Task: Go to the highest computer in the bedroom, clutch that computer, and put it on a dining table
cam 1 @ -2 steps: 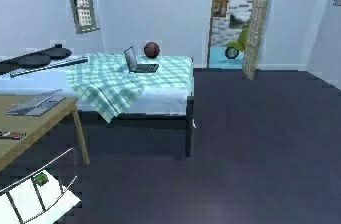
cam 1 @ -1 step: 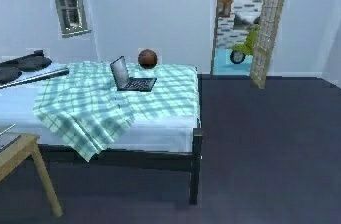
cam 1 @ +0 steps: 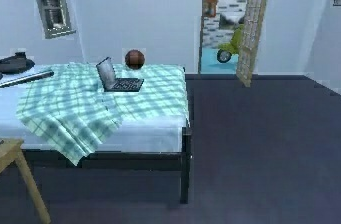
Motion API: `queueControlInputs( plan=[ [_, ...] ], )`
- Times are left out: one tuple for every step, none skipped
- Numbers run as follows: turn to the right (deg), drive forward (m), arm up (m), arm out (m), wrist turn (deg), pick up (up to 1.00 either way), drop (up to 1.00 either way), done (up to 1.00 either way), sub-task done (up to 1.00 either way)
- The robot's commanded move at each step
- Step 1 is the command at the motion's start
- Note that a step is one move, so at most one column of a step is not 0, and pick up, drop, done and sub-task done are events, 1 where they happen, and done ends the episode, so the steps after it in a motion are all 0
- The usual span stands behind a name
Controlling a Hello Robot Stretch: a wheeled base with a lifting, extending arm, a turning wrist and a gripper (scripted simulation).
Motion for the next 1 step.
queueControlInputs(
  plan=[
    [0.0,0.60,0.00,0.00,0.0,0.00,0.00,0.00,0.00]
  ],
)
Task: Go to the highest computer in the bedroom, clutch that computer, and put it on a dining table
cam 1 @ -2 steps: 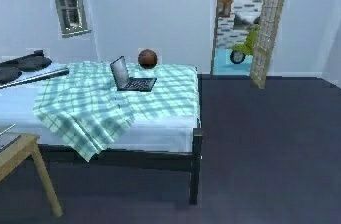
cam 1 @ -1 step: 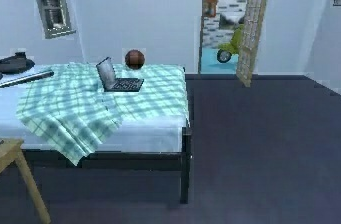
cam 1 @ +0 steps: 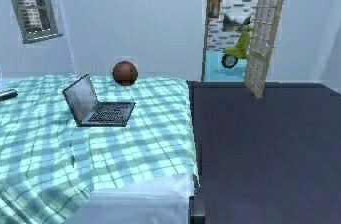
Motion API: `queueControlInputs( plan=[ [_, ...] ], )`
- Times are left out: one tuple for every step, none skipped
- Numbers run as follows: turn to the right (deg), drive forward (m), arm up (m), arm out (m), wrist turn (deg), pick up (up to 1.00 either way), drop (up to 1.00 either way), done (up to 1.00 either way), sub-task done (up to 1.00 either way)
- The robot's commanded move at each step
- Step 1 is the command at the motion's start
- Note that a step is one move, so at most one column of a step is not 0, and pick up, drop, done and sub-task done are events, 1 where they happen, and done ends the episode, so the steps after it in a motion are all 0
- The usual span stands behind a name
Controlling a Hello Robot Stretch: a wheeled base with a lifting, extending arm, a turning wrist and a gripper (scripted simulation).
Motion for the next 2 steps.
queueControlInputs(
  plan=[
    [-45.0,0.00,0.00,0.00,0.0,0.00,0.00,0.00,0.00],
    [-45.0,0.00,0.00,0.00,0.0,0.00,0.00,0.00,0.00]
  ],
)
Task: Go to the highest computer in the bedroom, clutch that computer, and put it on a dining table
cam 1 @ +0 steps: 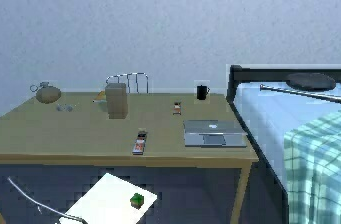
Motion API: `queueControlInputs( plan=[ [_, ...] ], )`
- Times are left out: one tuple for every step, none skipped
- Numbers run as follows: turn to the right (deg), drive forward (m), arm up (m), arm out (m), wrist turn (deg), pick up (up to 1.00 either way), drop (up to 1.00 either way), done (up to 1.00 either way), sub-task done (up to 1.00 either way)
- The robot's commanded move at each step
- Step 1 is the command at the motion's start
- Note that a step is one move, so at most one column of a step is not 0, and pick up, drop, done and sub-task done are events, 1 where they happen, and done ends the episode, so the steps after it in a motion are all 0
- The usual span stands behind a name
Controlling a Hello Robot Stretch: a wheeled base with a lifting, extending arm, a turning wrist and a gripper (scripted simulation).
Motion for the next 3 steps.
queueControlInputs(
  plan=[
    [-18.0,0.00,0.00,0.00,0.0,0.00,0.00,0.00,0.00],
    [45.0,0.00,0.00,0.00,0.0,0.00,0.00,0.00,0.00],
    [45.0,0.00,0.00,0.00,0.0,0.00,0.00,0.00,0.00]
  ],
)
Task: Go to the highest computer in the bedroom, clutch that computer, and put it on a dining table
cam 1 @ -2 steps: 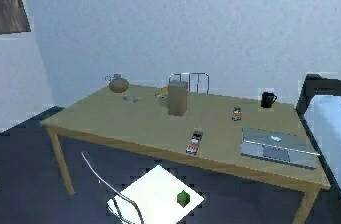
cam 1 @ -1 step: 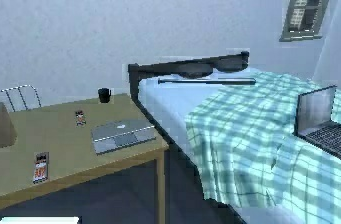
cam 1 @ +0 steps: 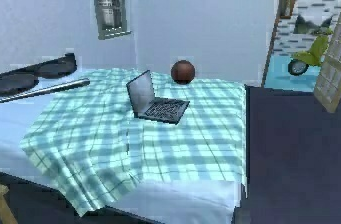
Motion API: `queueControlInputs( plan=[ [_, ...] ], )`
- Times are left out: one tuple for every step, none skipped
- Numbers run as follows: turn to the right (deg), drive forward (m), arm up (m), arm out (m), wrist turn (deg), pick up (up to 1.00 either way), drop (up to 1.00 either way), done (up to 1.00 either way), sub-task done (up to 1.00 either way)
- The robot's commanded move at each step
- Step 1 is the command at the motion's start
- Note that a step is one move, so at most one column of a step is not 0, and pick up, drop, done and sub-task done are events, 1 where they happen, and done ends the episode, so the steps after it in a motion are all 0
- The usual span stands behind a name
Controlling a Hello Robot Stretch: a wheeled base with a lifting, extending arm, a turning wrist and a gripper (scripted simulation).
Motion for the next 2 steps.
queueControlInputs(
  plan=[
    [45.0,0.00,0.00,0.00,0.0,0.00,0.00,0.00,0.00],
    [0.0,0.45,0.00,0.00,0.0,0.00,0.00,0.00,0.00]
  ],
)
